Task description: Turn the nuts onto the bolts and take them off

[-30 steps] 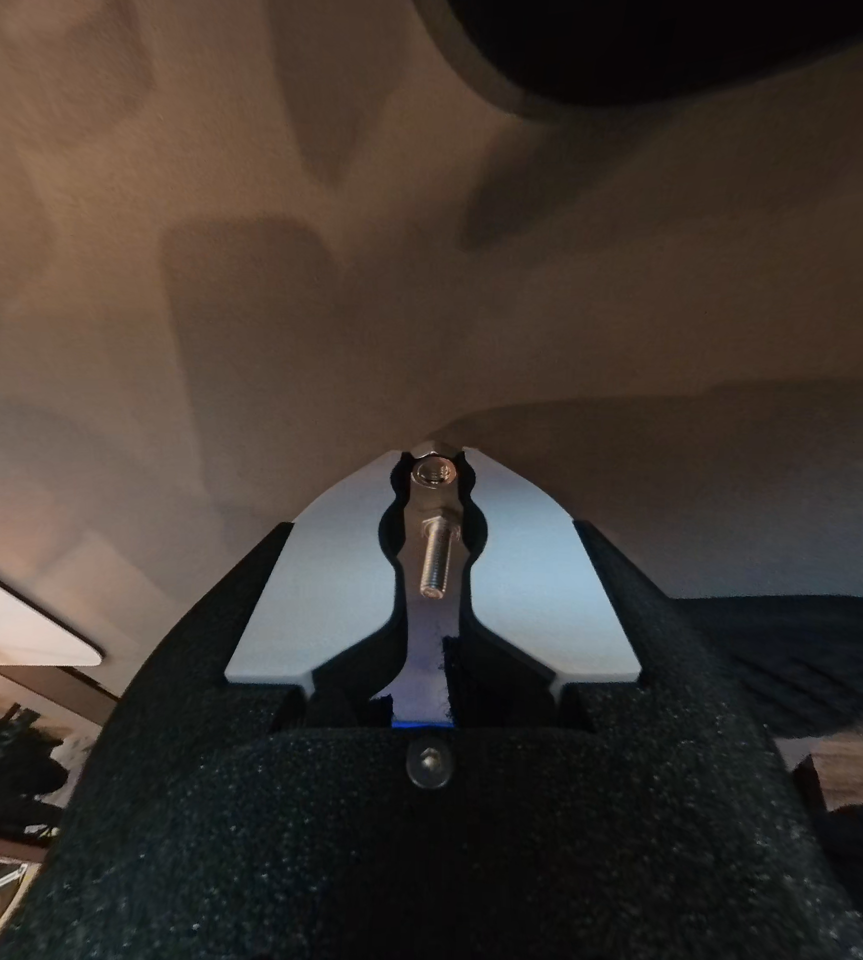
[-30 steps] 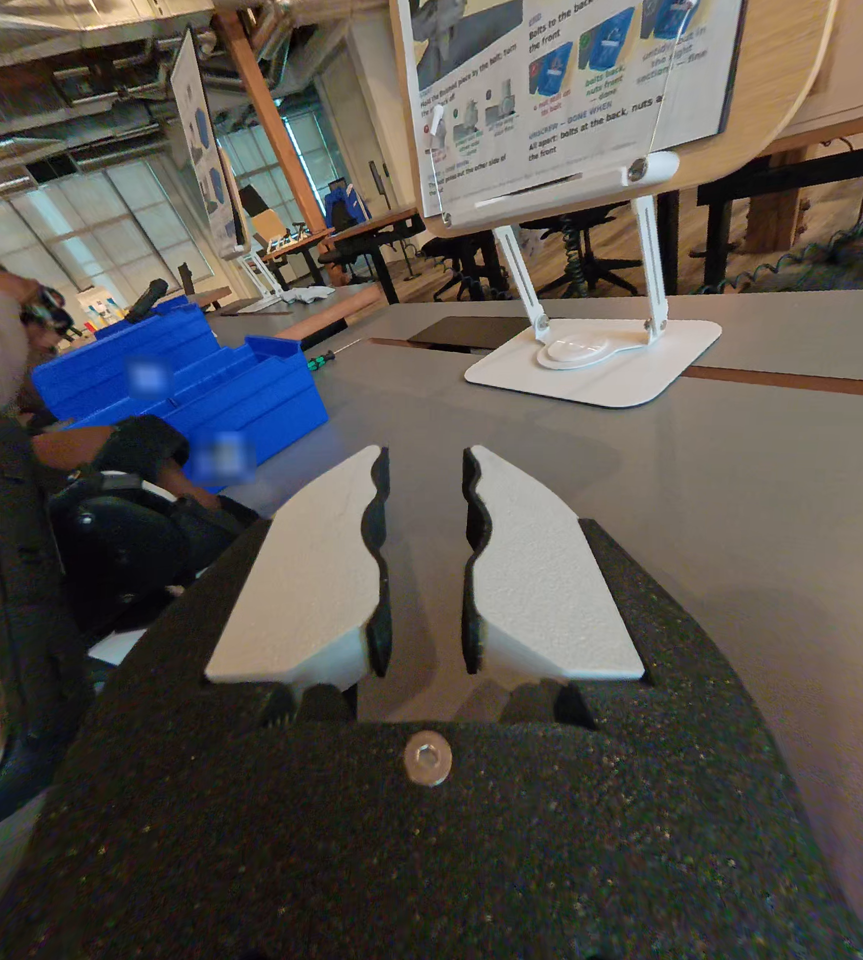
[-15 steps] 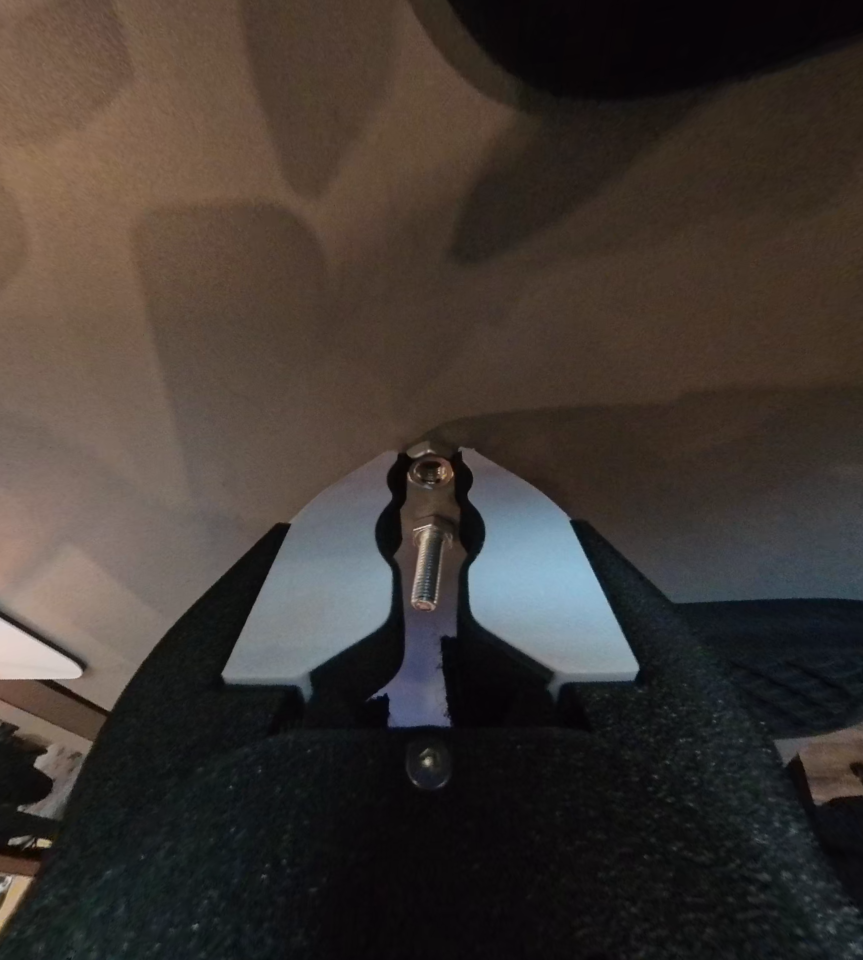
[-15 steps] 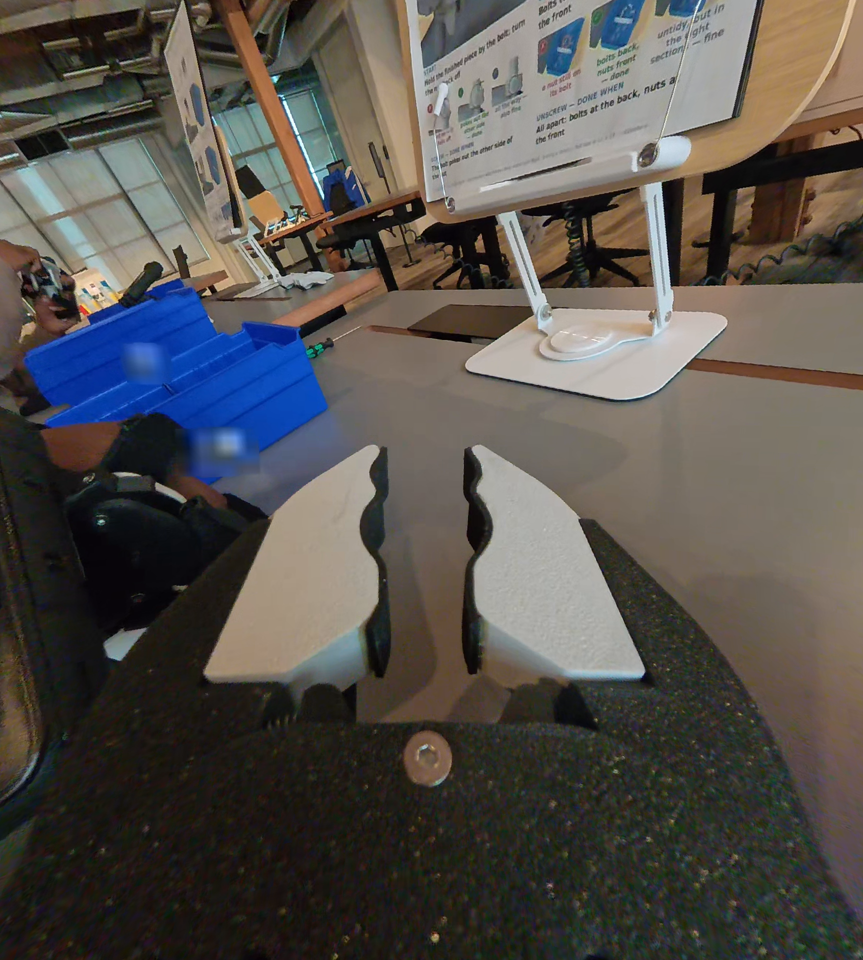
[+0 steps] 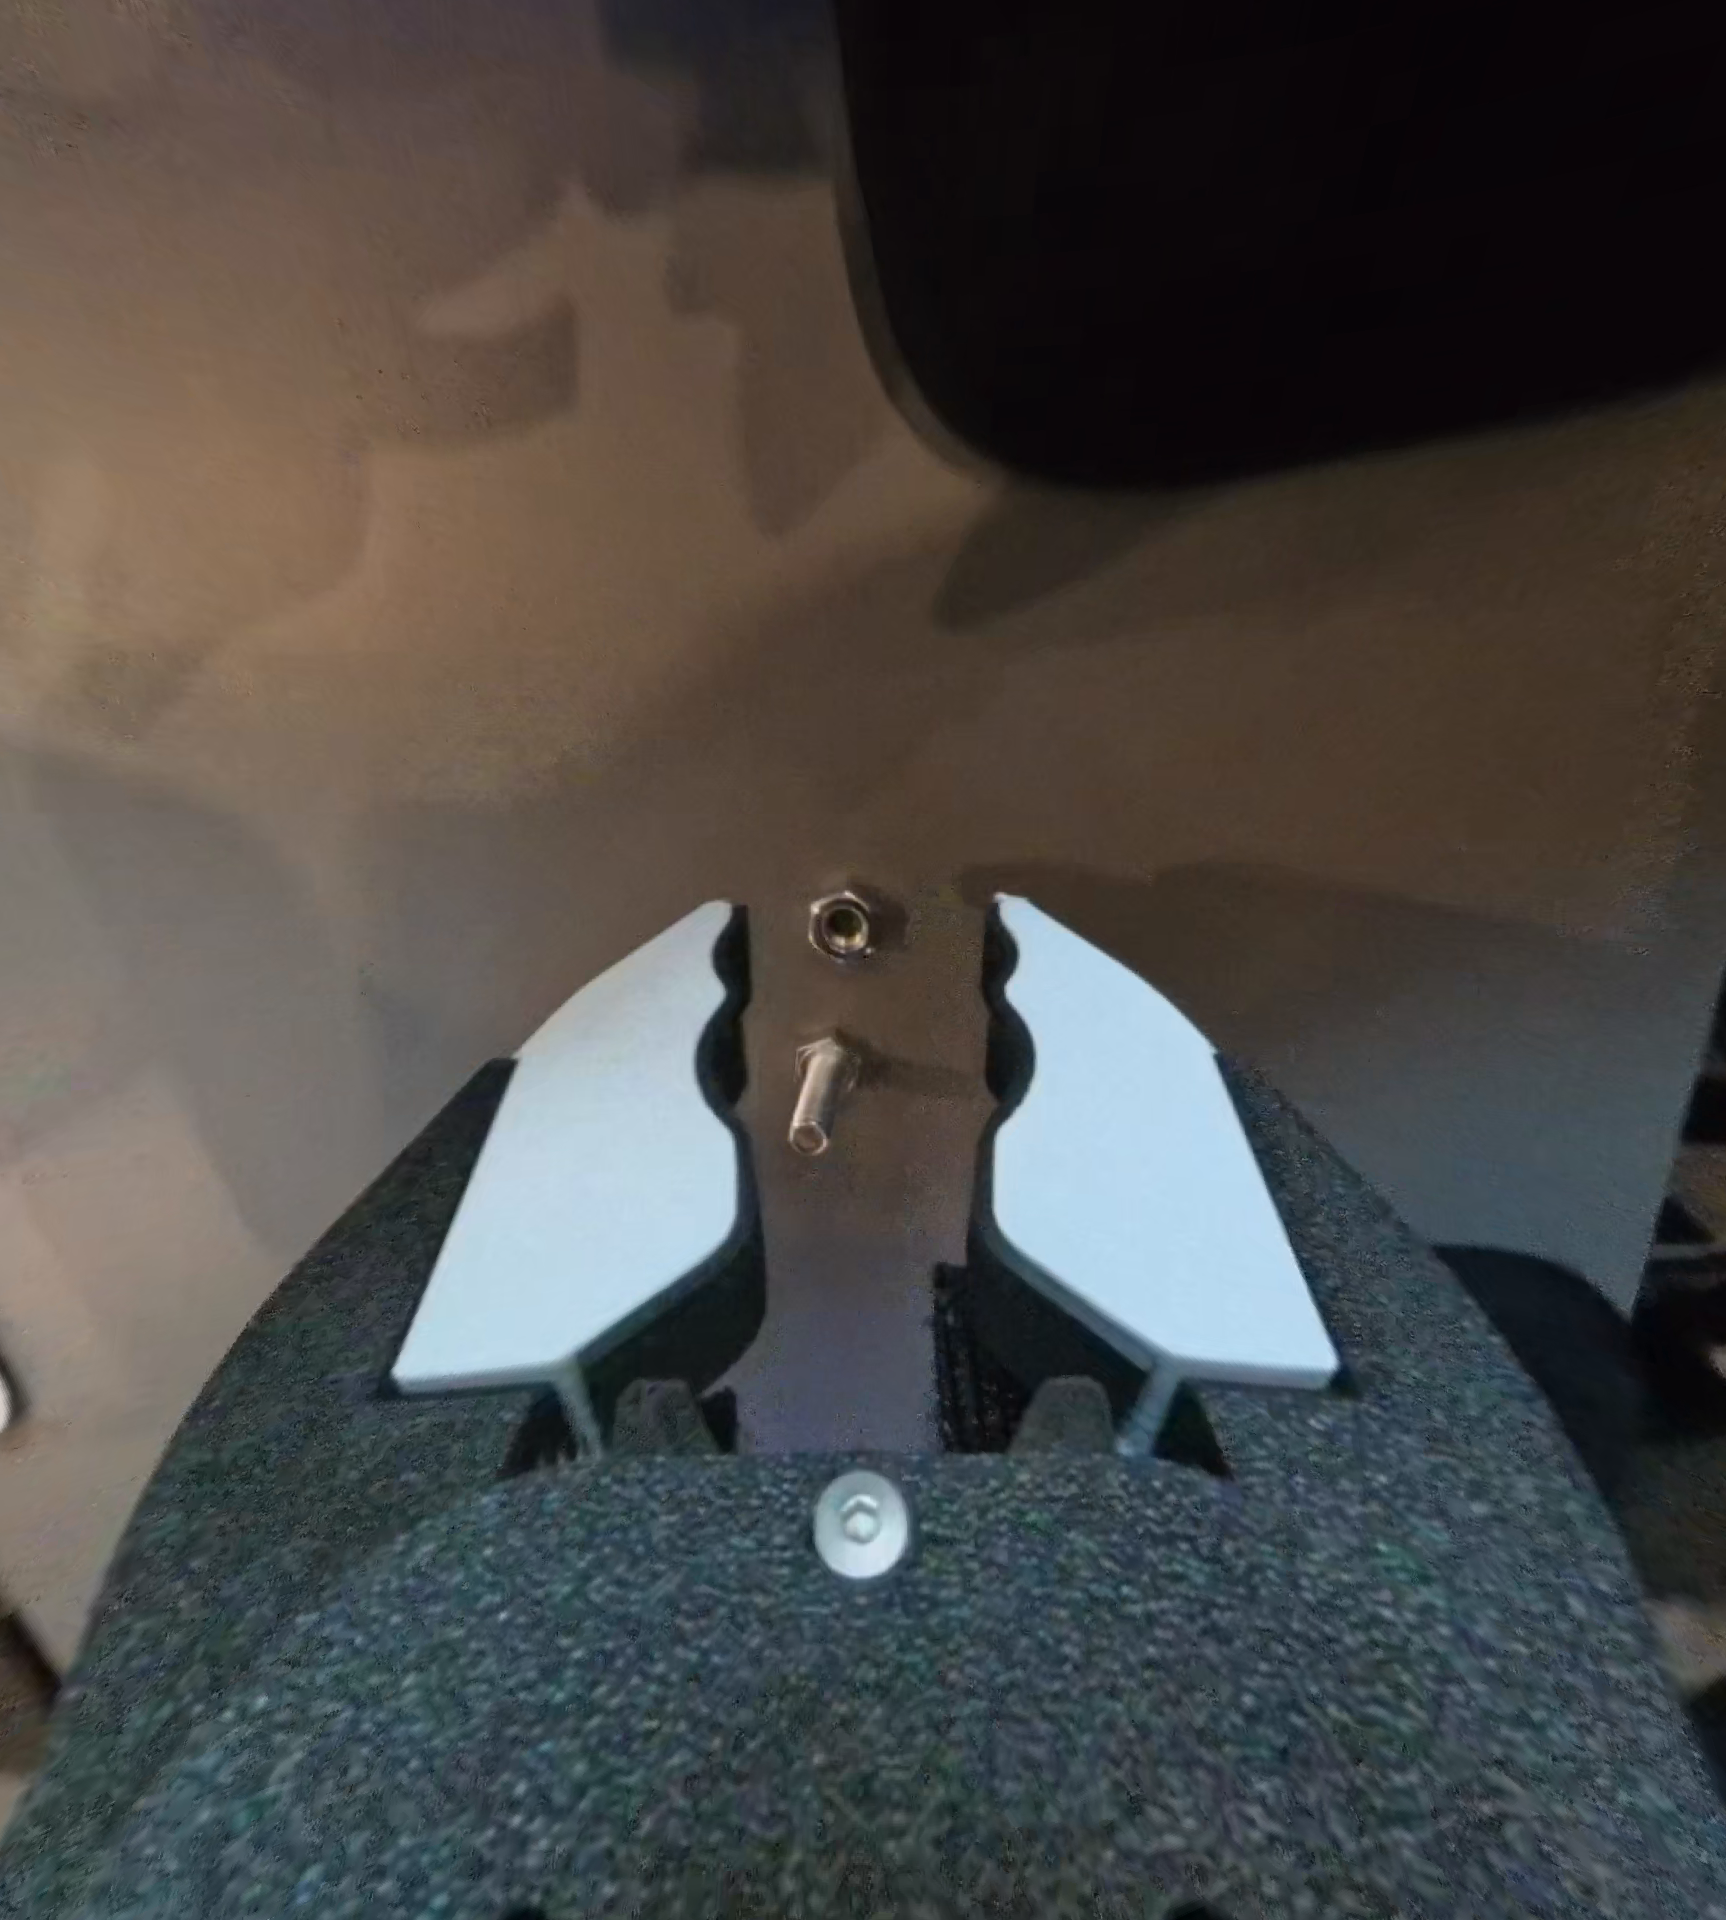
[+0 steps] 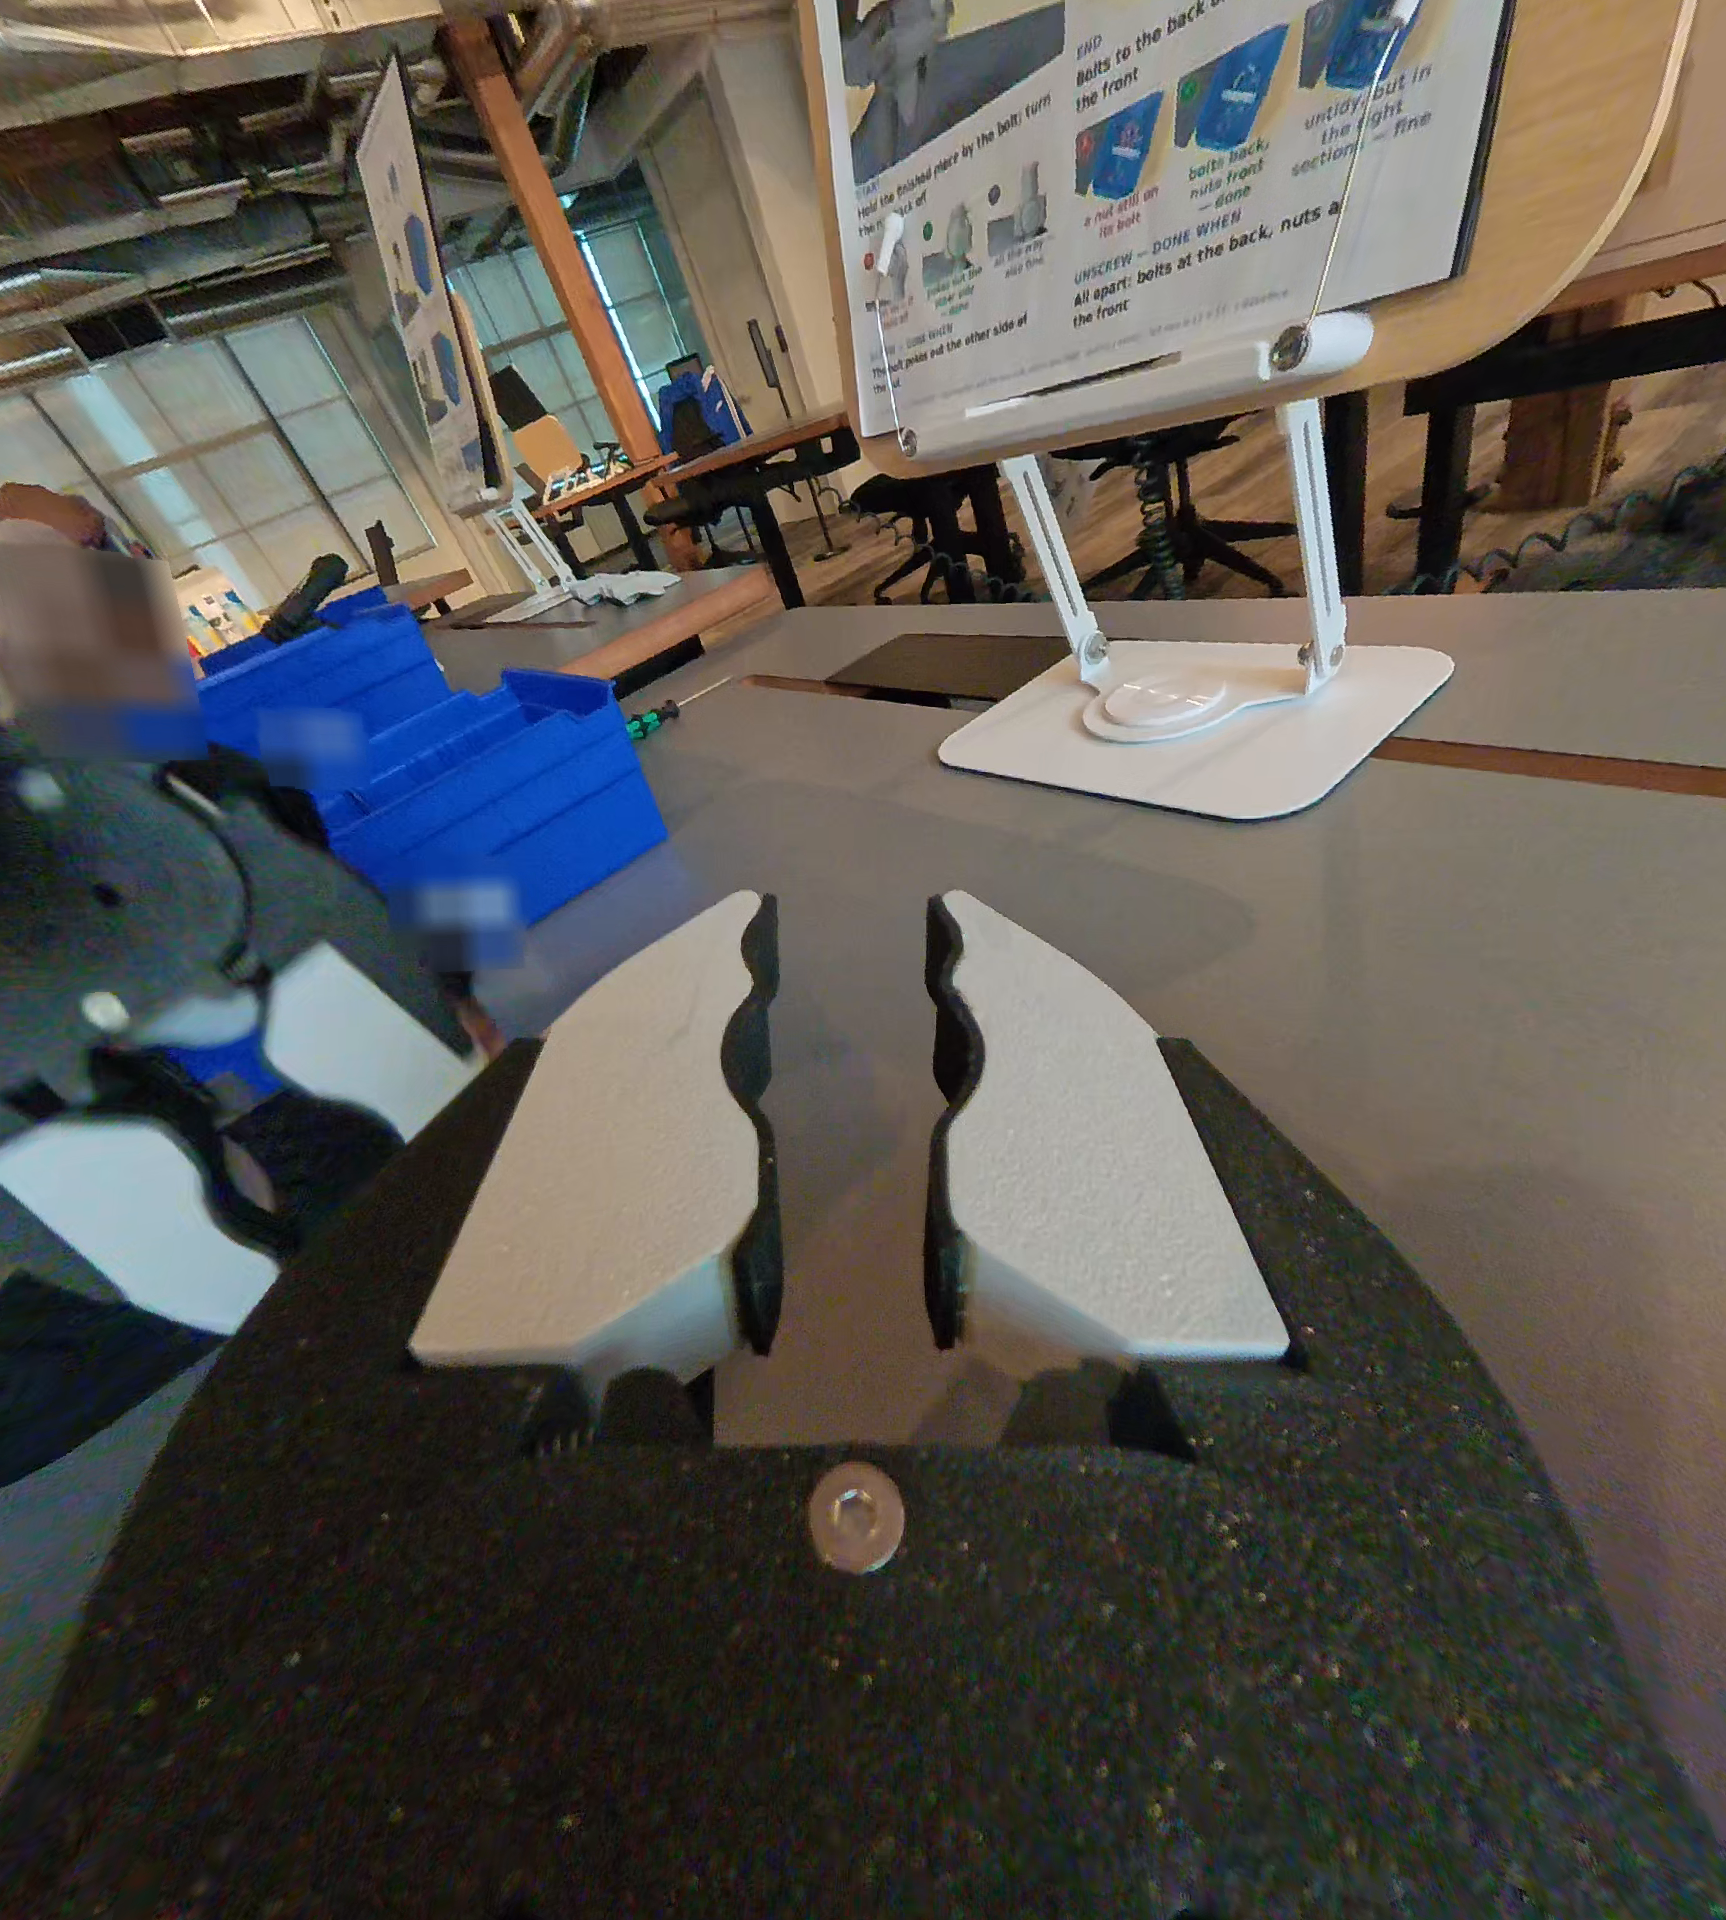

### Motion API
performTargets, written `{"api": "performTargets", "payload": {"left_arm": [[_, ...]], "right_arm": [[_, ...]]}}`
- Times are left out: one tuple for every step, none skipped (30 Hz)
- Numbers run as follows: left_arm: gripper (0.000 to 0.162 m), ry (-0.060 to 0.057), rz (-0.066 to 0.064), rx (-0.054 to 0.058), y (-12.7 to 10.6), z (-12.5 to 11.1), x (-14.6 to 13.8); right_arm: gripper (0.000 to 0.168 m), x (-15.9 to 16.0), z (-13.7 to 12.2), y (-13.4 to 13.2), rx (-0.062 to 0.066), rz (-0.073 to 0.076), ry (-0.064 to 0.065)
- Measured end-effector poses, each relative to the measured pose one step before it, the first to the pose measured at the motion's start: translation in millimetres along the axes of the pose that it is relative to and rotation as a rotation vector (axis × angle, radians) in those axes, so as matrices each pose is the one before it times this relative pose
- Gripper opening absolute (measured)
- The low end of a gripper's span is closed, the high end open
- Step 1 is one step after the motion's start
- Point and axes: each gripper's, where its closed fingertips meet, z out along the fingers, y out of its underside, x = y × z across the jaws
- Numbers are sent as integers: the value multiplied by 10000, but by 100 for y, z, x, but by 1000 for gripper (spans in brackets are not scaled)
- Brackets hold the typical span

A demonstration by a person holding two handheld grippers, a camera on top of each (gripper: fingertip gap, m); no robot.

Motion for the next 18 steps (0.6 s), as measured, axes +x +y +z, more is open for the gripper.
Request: {"api": "performTargets", "payload": {"left_arm": [[51, -178, -255, 950, -590, -1198, -185], [57, -224, -246, 1002, -564, -1213, -261], [63, -207, -303, 930, -396, -1164, -274], [66, -253, -287, 773, -68, -1060, -376], [68, -347, -207, 617, 275, -948, -532], [64, -173, -244, 359, 746, -765, -335], [64, 127, -390, 10, 1235, -464, 17], [66, 83, -435, -200, 1476, -108, -58], [67, -92, -260, -217, 1440, 223, -252], [67, -156, -81, -163, 1255, 472, -255], [67, -156, -44, -137, 1081, 623, -218], [64, -74, -47, -119, 887, 662, -72], [63, -27, -55, -56, 614, 673, -18], [61, -39, -50, 26, 345, 636, -45], [57, 9, -35, 83, 142, 570, 8], [54, 92, -20, 102, 20, 491, 122], [53, 40, -6, 127, -90, 404, 60], [49, -33, 23, 185, -209, 288, -5]], "right_arm": [[26, -37, -18, -17, 5, 1, -6], [27, -69, 9, -7, -8, -9, -22], [27, -84, 37, 1, -3, -15, -24], [27, -67, 52, 35, -13, -2, -29], [27, -68, 61, 53, -24, 16, -32], [27, -54, 61, 64, -25, 13, -26], [27, -44, 63, 54, -30, 1, -11], [27, -51, 59, 64, -42, -18, -15], [27, -62, 61, 58, -37, -37, -8], [27, -33, 50, 57, -33, -29, 3], [27, -49, 34, 50, -28, -18, -8], [27, 3, 26, 52, -14, -8, 9], [27, 26, 25, 57, -19, 13, 13], [27, 9, 18, 65, -20, 23, -7], [27, -10, 48, 64, -19, 17, -17], [27, -7, 53, 97, -34, 11, -7], [27, 3, 78, 135, -57, -2, -6], [27, -21, 75, 131, -67, -4, -11]]}}
